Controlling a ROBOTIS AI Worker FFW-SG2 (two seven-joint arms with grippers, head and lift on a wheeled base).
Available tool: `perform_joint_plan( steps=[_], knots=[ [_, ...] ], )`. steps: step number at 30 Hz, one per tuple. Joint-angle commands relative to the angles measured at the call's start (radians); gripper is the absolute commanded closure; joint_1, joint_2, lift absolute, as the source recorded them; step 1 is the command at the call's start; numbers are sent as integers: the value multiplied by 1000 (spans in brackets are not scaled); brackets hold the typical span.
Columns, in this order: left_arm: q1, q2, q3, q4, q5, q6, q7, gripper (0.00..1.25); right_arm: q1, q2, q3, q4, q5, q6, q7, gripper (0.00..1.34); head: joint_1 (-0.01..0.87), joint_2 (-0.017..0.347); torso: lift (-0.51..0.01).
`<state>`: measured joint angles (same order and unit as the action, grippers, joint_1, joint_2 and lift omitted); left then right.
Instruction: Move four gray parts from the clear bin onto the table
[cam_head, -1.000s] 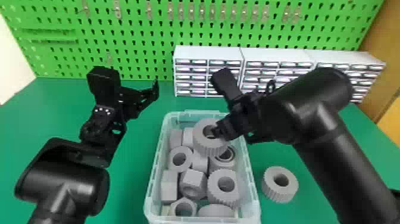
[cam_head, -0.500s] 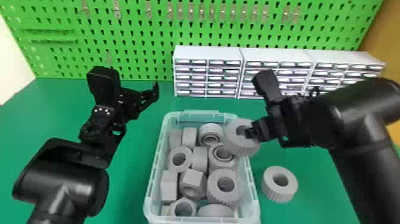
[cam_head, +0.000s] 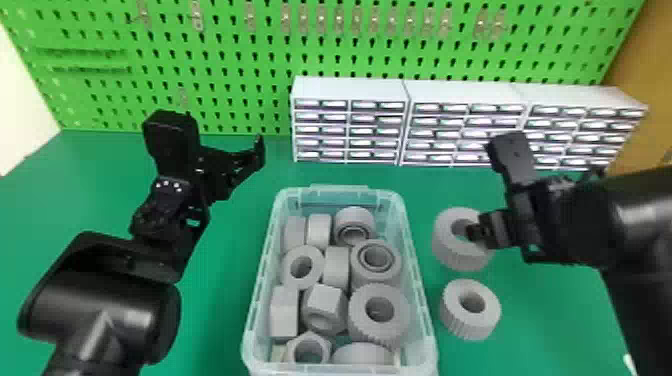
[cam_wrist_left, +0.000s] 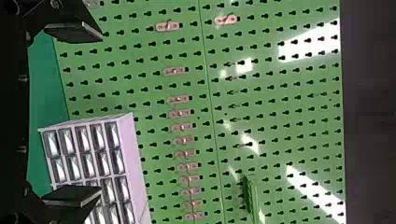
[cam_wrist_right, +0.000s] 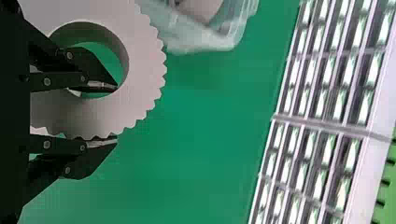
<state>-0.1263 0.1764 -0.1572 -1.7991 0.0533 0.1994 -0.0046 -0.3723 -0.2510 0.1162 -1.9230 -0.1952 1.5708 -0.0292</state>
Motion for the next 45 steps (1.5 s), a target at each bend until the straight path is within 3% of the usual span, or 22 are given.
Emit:
perform_joint_plan(
  steps=[1, 11, 17, 21, 31, 45],
  knots=[
    [4, 0, 2, -3, 0, 0, 0, 133, 27, -1, -43, -1, 60, 1, 0, 1098, 686, 26, -50],
    [0, 0, 1, -3, 2, 0, 0, 133, 73, -2, -135, 9, 174, 1, 0, 1098, 686, 26, -50],
    [0, 0, 1, -3, 3, 0, 0, 133, 113, 7, -194, 38, 250, 1, 0, 1098, 686, 26, -50],
    [0, 0, 1, -3, 5, 0, 0, 133, 139, 29, -233, 85, 303, 1, 0, 1098, 686, 26, -50],
    [0, 0, -1, -3, 5, 0, 0, 133, 168, 64, -288, 167, 303, -52, 0, 1098, 686, 26, -50],
    [-1, -2, -1, -3, 2, 0, 0, 136, 164, 62, -288, 211, 306, -84, 0, 1096, 686, 26, -50]
  ],
)
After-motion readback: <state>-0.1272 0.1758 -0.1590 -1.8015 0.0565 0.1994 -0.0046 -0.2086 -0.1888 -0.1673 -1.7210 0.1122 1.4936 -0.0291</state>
